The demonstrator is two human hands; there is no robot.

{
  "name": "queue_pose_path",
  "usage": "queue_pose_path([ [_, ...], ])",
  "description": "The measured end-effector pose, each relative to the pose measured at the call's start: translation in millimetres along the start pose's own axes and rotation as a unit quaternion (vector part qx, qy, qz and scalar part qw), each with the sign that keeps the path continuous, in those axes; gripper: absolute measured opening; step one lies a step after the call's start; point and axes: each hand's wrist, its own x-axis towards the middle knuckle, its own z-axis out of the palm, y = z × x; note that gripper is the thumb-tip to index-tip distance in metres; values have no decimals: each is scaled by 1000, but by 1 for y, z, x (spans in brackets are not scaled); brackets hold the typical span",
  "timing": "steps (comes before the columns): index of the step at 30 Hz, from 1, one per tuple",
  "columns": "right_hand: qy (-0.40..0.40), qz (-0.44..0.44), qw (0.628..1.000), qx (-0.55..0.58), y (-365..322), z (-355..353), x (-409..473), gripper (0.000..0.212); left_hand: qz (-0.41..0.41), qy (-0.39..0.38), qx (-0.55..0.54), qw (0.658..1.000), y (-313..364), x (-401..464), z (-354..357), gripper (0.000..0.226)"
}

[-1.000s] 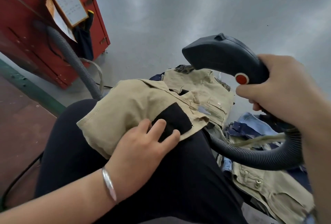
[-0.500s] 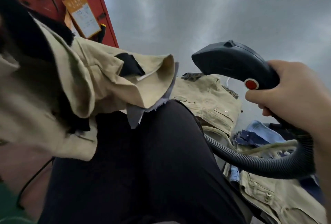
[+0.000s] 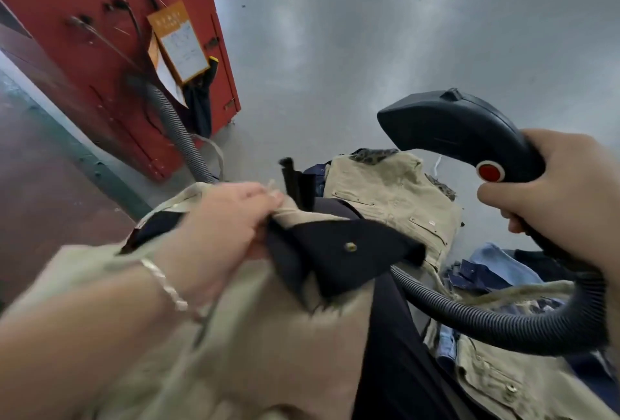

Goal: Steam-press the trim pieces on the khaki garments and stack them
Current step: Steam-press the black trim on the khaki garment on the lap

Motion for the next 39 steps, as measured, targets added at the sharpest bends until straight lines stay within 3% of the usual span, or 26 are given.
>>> queue_pose_path([
  [4,-8,9,1000,-11,5,1,-2,41,2,-8,-12,1000,-42,-15,80,17],
  [7,-16,11,1000,-18,6,4,-4,40,89,-56,129,986,-54,-12,70,41],
  [9,-21,9,999,-27,6,5,-5,41,236,-79,322,913,-59,-26,65,49],
  [11,-30,6,999,-40,6,7,-5,43,352,-65,475,804,-59,-29,57,44],
  [12,-35,3,998,-49,7,9,-5,44,370,-67,522,766,-57,-28,56,40],
  [15,-57,-7,996,-75,9,15,-7,46,350,-122,592,715,-59,-27,60,41],
  [19,-90,-2,992,-94,15,18,-12,30,301,-122,621,714,-48,-9,54,51],
  [22,-93,13,990,-105,22,18,-14,27,256,-168,646,699,-37,-3,51,61],
  [25,-112,9,986,-120,24,19,-17,30,296,-183,678,647,-42,-26,59,57],
  [31,-128,-26,972,-194,25,24,-13,31,391,-220,629,635,-79,-77,89,49],
  [34,-137,-52,963,-227,23,24,-11,31,363,-221,636,644,-82,-81,103,63],
  [39,-183,-75,943,-267,4,50,-16,19,311,-225,700,602,-85,-83,116,74],
])
